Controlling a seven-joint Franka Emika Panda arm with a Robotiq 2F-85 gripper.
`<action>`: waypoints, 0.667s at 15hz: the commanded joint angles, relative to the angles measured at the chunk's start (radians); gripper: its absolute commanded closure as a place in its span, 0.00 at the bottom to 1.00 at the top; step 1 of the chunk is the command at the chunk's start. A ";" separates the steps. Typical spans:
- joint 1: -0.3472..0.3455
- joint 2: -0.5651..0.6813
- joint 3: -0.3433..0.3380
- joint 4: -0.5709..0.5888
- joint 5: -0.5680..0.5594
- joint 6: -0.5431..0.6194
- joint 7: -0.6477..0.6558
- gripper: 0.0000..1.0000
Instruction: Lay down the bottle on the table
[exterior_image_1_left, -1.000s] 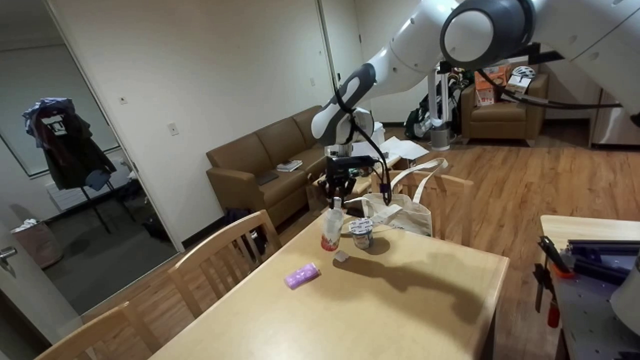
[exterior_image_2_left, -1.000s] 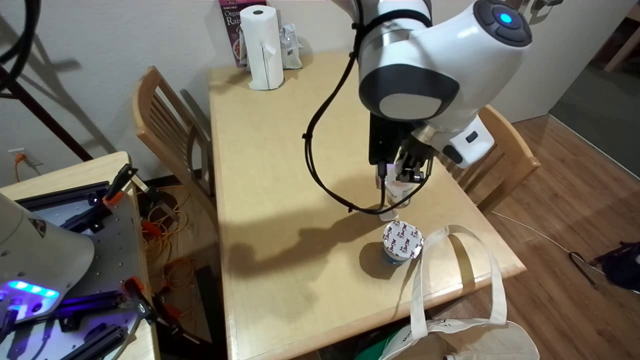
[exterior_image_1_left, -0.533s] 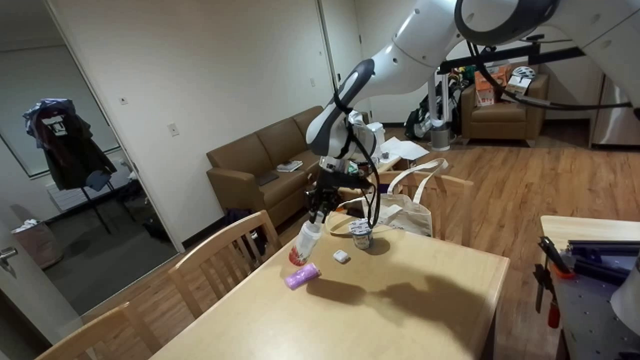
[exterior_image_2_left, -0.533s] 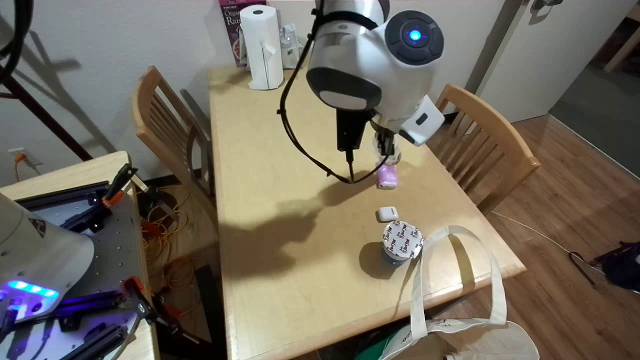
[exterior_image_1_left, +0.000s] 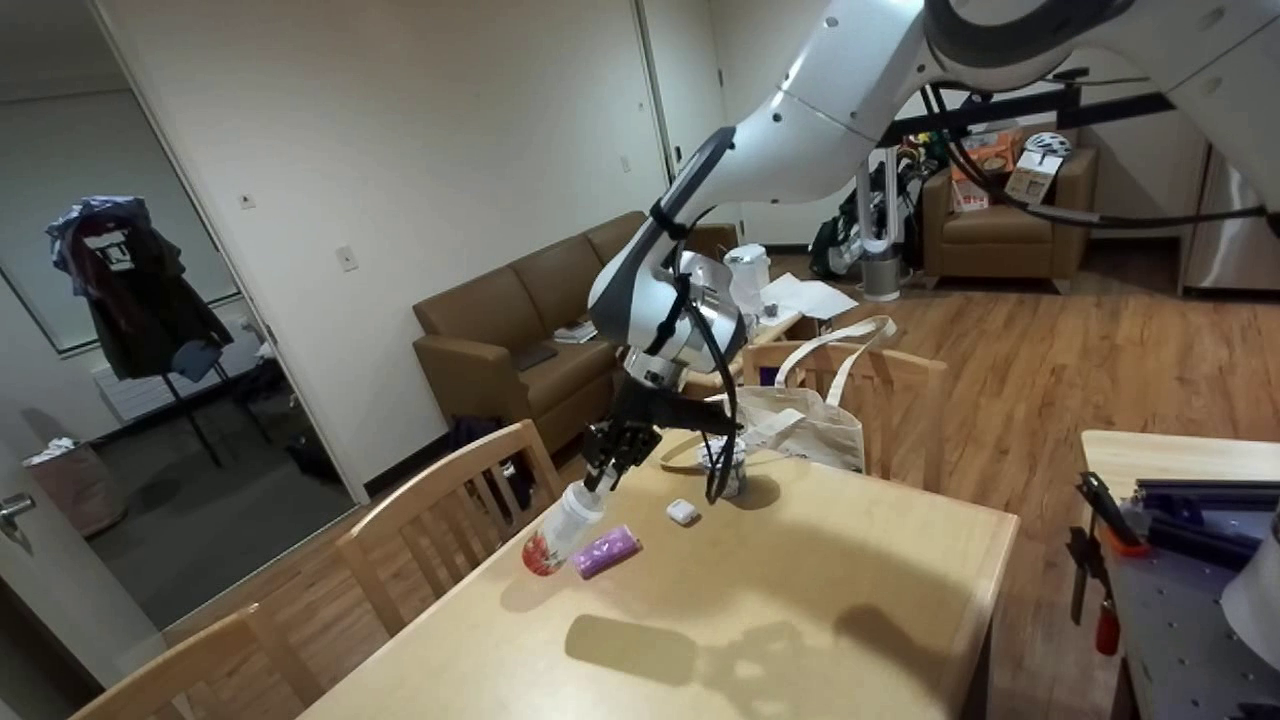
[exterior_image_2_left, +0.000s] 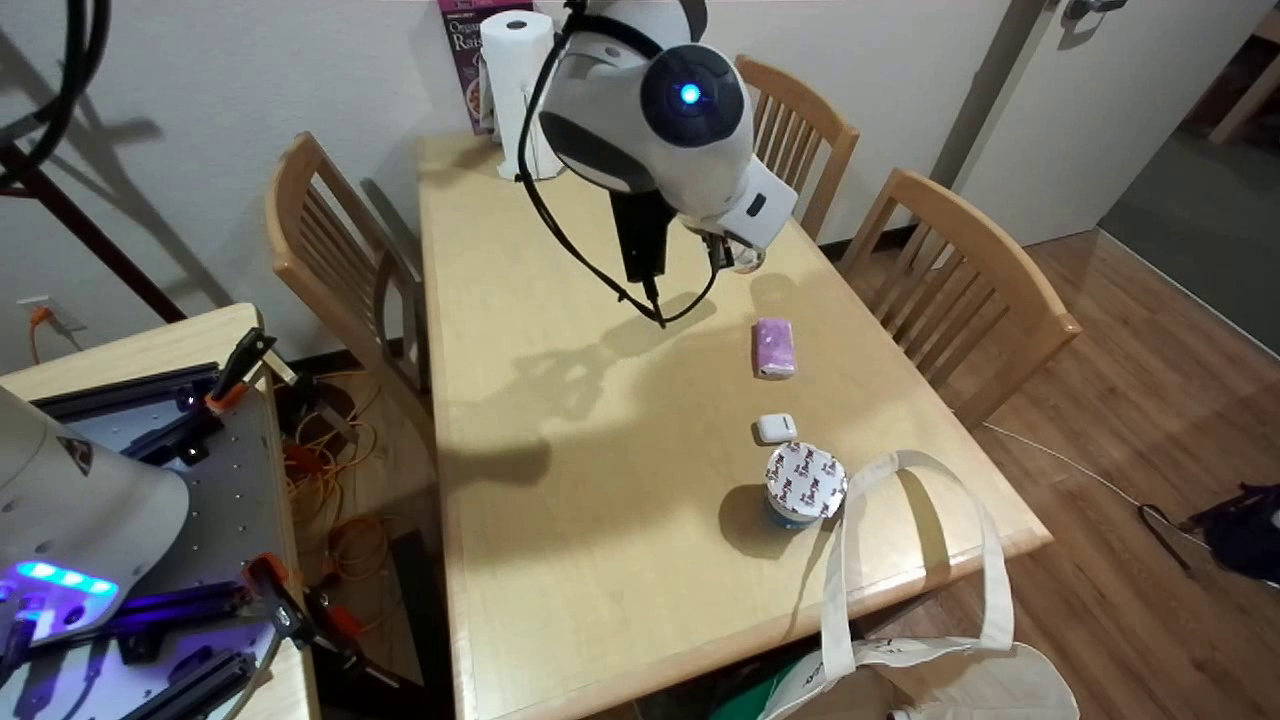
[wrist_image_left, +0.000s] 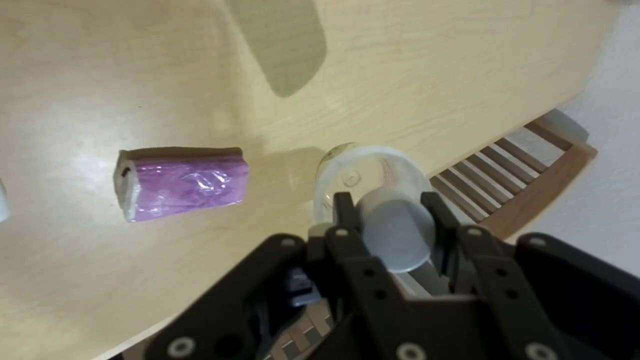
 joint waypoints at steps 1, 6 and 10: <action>-0.014 -0.014 0.054 -0.059 0.009 0.062 -0.171 0.88; 0.106 0.001 -0.097 -0.088 -0.259 -0.004 -0.122 0.88; 0.146 0.044 -0.170 -0.044 -0.519 -0.094 -0.111 0.88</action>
